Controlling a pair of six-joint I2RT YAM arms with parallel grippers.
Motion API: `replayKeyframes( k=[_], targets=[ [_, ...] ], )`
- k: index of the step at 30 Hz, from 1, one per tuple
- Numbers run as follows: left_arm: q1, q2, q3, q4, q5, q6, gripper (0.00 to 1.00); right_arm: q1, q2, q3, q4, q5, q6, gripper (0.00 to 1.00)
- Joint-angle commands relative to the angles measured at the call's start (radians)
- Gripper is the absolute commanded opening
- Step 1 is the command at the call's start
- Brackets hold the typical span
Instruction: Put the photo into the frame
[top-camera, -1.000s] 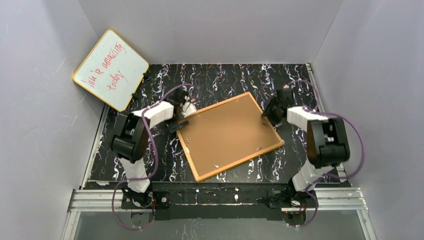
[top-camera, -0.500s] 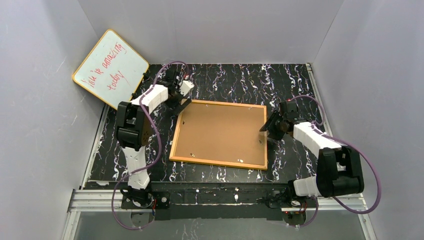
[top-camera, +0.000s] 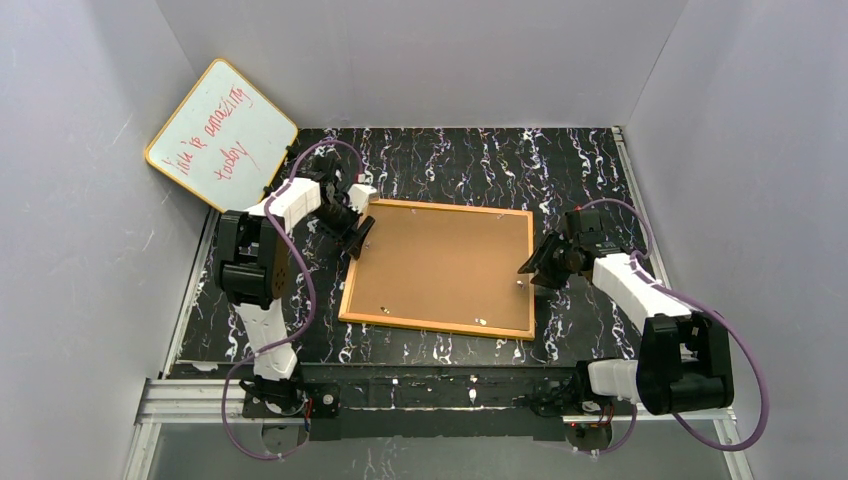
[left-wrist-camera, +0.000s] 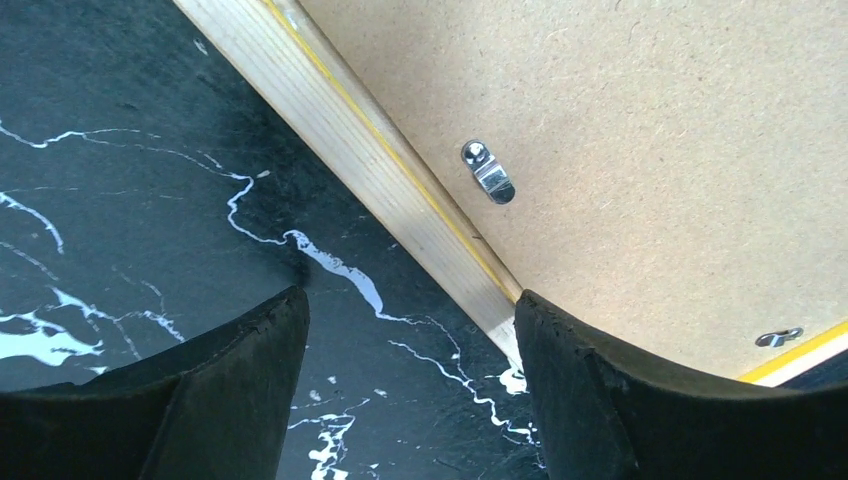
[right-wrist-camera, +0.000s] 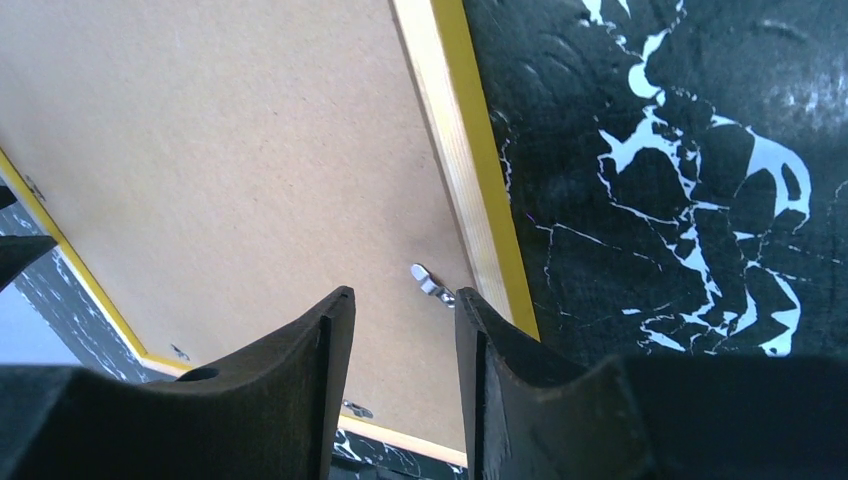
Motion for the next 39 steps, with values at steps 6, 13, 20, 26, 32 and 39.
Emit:
replayKeyframes(
  k=[6, 13, 20, 26, 32, 39],
  targets=[
    [0.035, 0.013, -0.025, -0.029, 0.077, -0.027, 0.67, -0.015, 0.033, -0.043, 0.012, -0.043, -0.029, 0.49],
    [0.037, 0.029, -0.036, -0.022, 0.091, -0.034, 0.61, -0.016, 0.040, -0.076, 0.022, -0.037, -0.036, 0.49],
    [0.037, 0.061, -0.055, -0.009, 0.146, -0.053, 0.51, -0.014, 0.045, -0.098, 0.049, -0.086, -0.018, 0.47],
    [0.036, 0.088, -0.084, -0.010, 0.232, -0.058, 0.43, 0.011, 0.057, -0.101, 0.086, -0.098, 0.016, 0.46],
    [0.034, 0.097, -0.078, -0.030, 0.256, -0.046, 0.43, 0.052, 0.068, -0.080, 0.074, -0.059, 0.025, 0.46],
    [0.055, 0.062, -0.034, -0.065, 0.223, -0.020, 0.44, 0.052, -0.011, 0.068, -0.049, 0.005, -0.028, 0.47]
  ],
)
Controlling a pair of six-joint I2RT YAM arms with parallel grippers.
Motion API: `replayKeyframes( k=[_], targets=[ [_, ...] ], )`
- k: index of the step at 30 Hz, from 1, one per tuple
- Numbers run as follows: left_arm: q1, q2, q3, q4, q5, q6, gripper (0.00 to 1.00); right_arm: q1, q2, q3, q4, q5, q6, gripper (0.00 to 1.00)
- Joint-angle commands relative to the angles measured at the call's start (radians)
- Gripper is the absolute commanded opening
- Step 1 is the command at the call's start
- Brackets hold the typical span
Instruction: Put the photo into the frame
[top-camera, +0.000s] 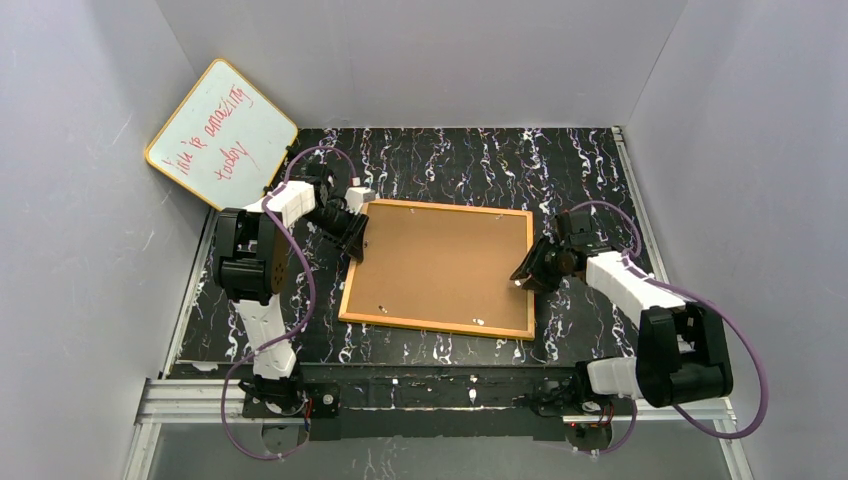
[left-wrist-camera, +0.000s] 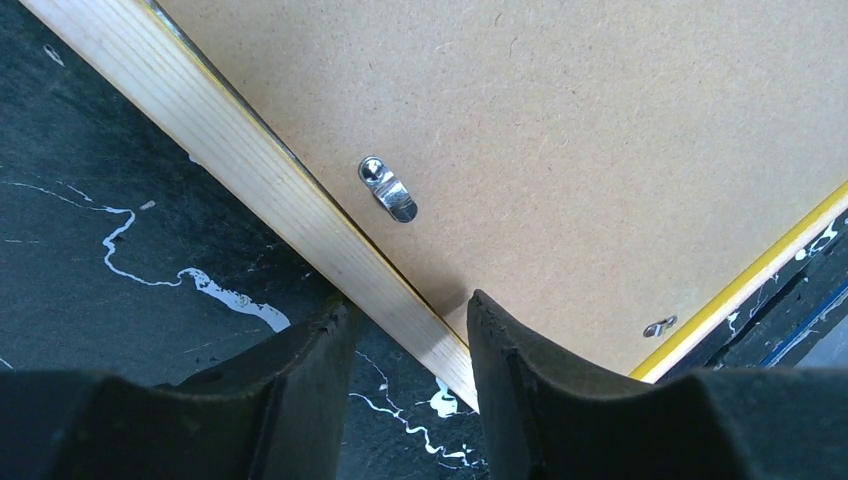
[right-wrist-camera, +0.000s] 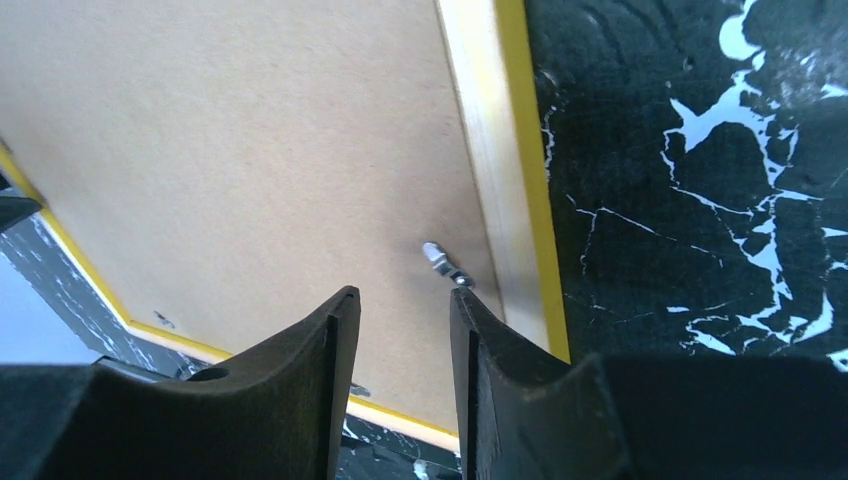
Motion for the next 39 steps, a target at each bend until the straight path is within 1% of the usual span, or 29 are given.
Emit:
replayKeyframes(
  k=[1, 3, 6, 11, 15, 18, 20, 22, 25, 27, 29, 31, 33, 34, 37, 39],
  targets=[
    [0.011, 0.024, 0.002, -0.065, -0.028, 0.029, 0.44, 0.007, -0.068, 0.121, -0.078, 0.057, -0.032, 0.48],
    [0.012, 0.024, 0.004, -0.074, -0.026, 0.032, 0.43, 0.006, -0.064, 0.154, -0.071, 0.060, -0.029, 0.48],
    [0.014, 0.022, 0.006, -0.083, -0.023, 0.034, 0.43, 0.007, -0.004, 0.209, -0.028, 0.060, -0.023, 0.50],
    [0.023, 0.007, 0.053, -0.110, -0.044, 0.041, 0.43, 0.007, 0.181, 0.354, 0.069, 0.067, -0.014, 0.51],
    [0.035, -0.018, 0.152, -0.124, -0.085, 0.050, 0.50, 0.010, 0.386, 0.501, 0.098, 0.087, -0.014, 0.49],
    [0.029, -0.020, 0.264, -0.140, -0.069, 0.043, 0.56, 0.009, 0.489, 0.565, 0.129, 0.110, -0.003, 0.47],
    [-0.002, -0.009, 0.318, -0.150, -0.054, 0.028, 0.57, 0.011, 0.544, 0.600, 0.130, 0.133, -0.003, 0.46],
    [-0.063, 0.003, 0.338, -0.149, -0.058, 0.023, 0.58, 0.008, 0.571, 0.604, 0.142, 0.147, 0.002, 0.44],
    [-0.160, 0.033, 0.334, -0.068, -0.076, 0.003, 0.60, 0.005, 0.590, 0.584, 0.189, 0.161, 0.023, 0.42],
    [-0.219, 0.083, 0.373, -0.024, -0.095, -0.002, 0.65, 0.004, 0.603, 0.581, 0.202, 0.160, 0.040, 0.42],
    [-0.266, 0.161, 0.450, -0.008, -0.121, 0.006, 0.69, 0.002, 0.608, 0.567, 0.225, 0.155, 0.067, 0.42],
    [-0.305, 0.250, 0.559, -0.001, -0.136, -0.006, 0.71, 0.003, 0.613, 0.555, 0.255, 0.136, 0.091, 0.42],
    [-0.338, 0.341, 0.672, -0.004, -0.151, -0.013, 0.78, 0.003, 0.622, 0.556, 0.260, 0.124, 0.107, 0.42],
    [-0.355, 0.376, 0.716, -0.004, -0.160, -0.007, 0.80, 0.003, 0.626, 0.553, 0.266, 0.115, 0.114, 0.42],
    [-0.407, 0.454, 0.807, 0.015, -0.218, 0.018, 0.83, 0.003, 0.613, 0.528, 0.284, 0.108, 0.132, 0.42],
    [-0.427, 0.491, 0.850, 0.012, -0.229, 0.025, 0.85, 0.003, 0.597, 0.505, 0.291, 0.105, 0.145, 0.42]
  ],
)
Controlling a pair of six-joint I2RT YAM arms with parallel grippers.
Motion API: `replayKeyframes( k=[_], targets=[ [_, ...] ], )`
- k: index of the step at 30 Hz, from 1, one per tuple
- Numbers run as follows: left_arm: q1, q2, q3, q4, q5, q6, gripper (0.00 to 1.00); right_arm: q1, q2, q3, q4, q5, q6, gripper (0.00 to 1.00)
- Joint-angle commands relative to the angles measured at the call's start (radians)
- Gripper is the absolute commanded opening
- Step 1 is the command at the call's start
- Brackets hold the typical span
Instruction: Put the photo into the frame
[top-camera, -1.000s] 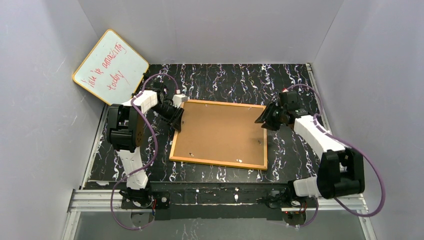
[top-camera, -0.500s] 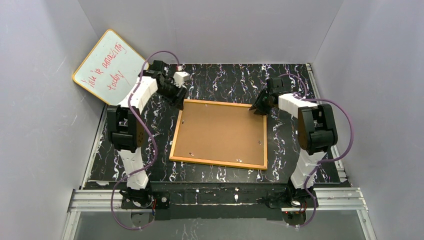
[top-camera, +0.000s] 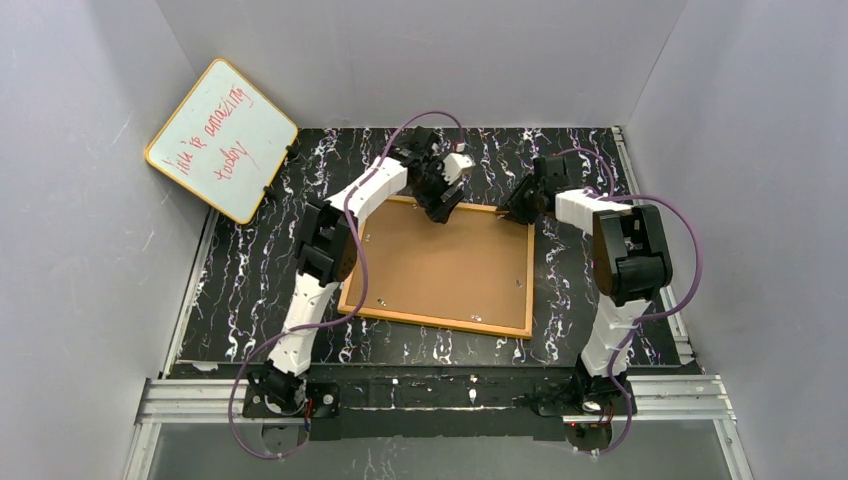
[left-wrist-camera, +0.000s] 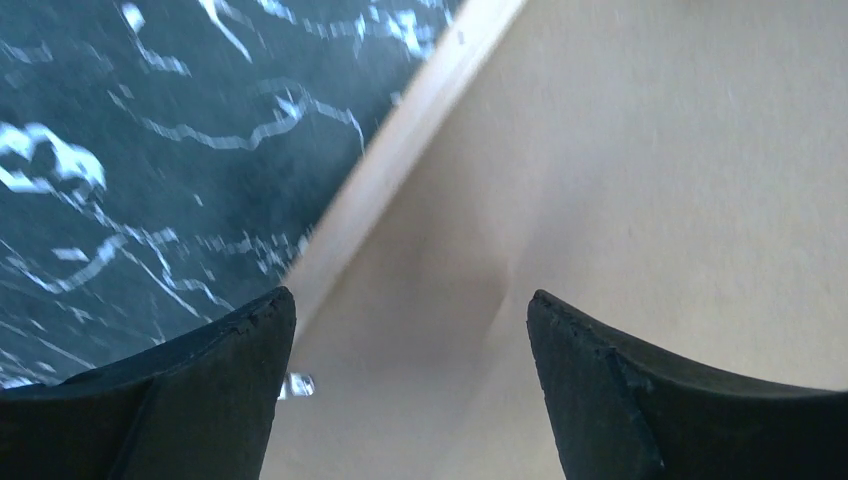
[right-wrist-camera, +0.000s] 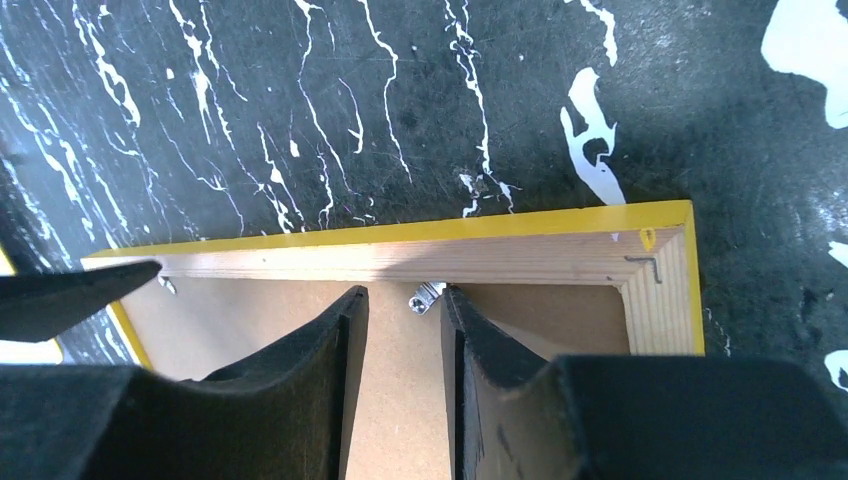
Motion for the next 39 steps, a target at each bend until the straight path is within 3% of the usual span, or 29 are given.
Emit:
replayKeyframes(
  k=[1, 12, 20, 25, 32, 35, 39],
  targets=[
    [-0.042, 0.076, 0.086, 0.009, -0.058, 0.023, 0.85, 0.000, -0.017, -0.060, 0.030, -0.010, 0.043, 0.42],
    [-0.051, 0.067, 0.017, -0.007, -0.059, 0.044, 0.74, 0.000, -0.030, -0.162, 0.171, -0.047, 0.132, 0.41],
    [-0.049, 0.052, 0.013, -0.026, -0.046, 0.049, 0.73, 0.000, -0.020, -0.092, 0.171, -0.078, 0.130, 0.41],
    [-0.021, 0.028, 0.089, -0.081, -0.039, 0.029, 0.76, 0.003, -0.085, -0.088, 0.173, -0.063, 0.089, 0.42],
    [0.130, -0.159, 0.101, -0.150, 0.018, -0.022, 0.97, 0.067, -0.184, -0.068, 0.134, -0.067, 0.046, 0.49],
    [0.225, -0.284, -0.005, -0.171, 0.057, -0.027, 0.98, 0.143, -0.184, -0.054, 0.140, -0.064, 0.050, 0.50],
    [0.358, -0.459, -0.269, -0.159, 0.077, 0.014, 0.98, 0.281, -0.108, 0.022, 0.129, -0.069, 0.049, 0.52]
  ],
)
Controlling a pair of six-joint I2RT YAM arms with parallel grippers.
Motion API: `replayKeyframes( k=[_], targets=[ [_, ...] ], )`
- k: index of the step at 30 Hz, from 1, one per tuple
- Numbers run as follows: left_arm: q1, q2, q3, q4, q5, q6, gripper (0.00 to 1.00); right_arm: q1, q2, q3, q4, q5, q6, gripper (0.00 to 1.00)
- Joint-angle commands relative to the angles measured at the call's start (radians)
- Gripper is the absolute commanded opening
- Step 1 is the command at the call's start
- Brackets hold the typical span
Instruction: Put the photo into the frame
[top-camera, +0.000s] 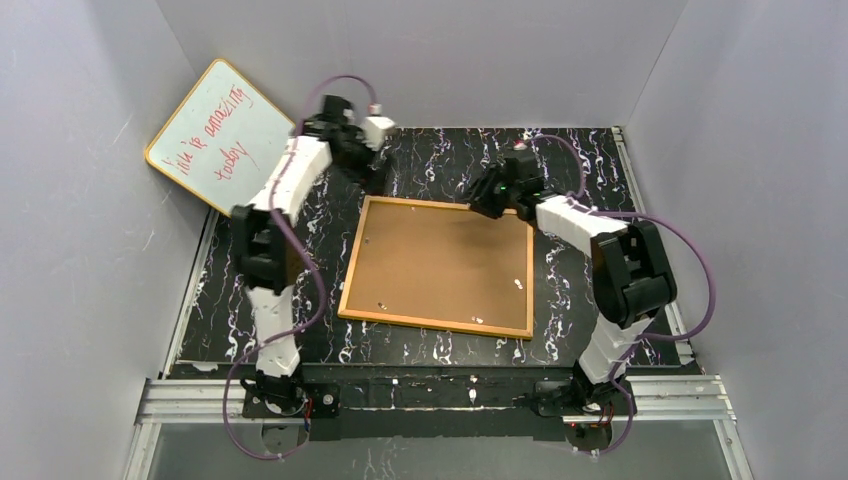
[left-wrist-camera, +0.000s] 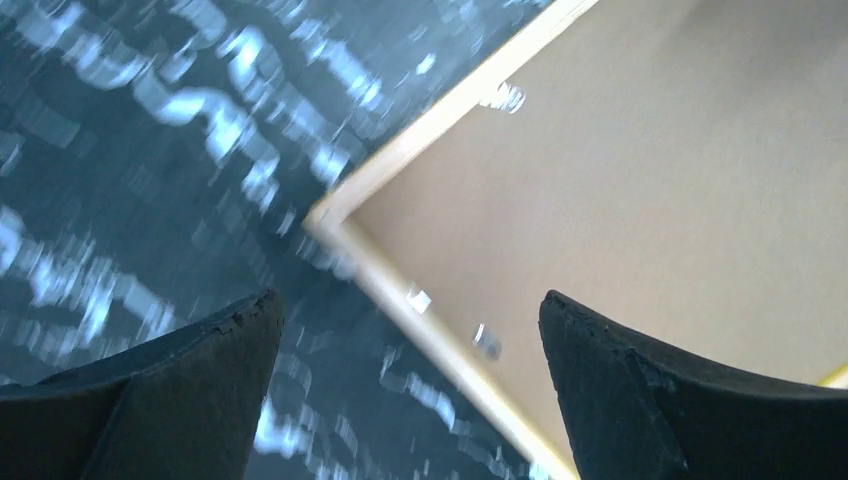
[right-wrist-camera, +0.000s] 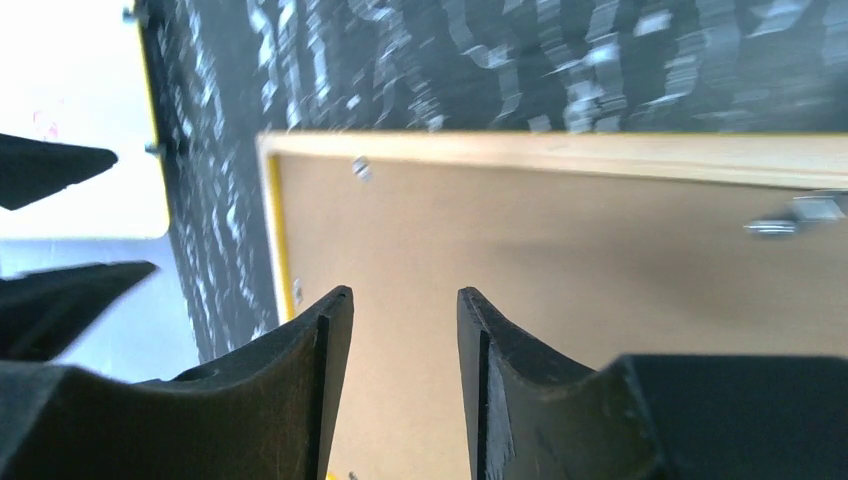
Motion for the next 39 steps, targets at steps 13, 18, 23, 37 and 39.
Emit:
replayKeyframes(
  k=[13, 18, 23, 37, 39],
  targets=[
    [0.278, -0.296, -0.683, 0.016, 0.263, -0.116, 0.68, 0.402, 0.355, 0.354, 0.000, -0.031, 0.030, 0.51],
    [0.278, -0.279, -0.728, 0.068, 0.236, -0.121, 0.59, 0.443, 0.432, 0.431, -0.003, -0.024, 0.054, 0.51],
    [0.278, -0.257, -0.764, 0.093, 0.250, -0.124, 0.47, 0.460, 0.488, 0.487, -0.012, -0.018, 0.073, 0.50],
    [0.278, -0.206, -0.811, 0.129, 0.267, -0.110, 0.29, 0.467, 0.558, 0.543, -0.025, -0.037, 0.111, 0.49],
    [0.278, -0.203, -0.817, 0.132, 0.266, -0.108, 0.27, 0.468, 0.560, 0.543, -0.025, -0.038, 0.119, 0.49]
  ],
)
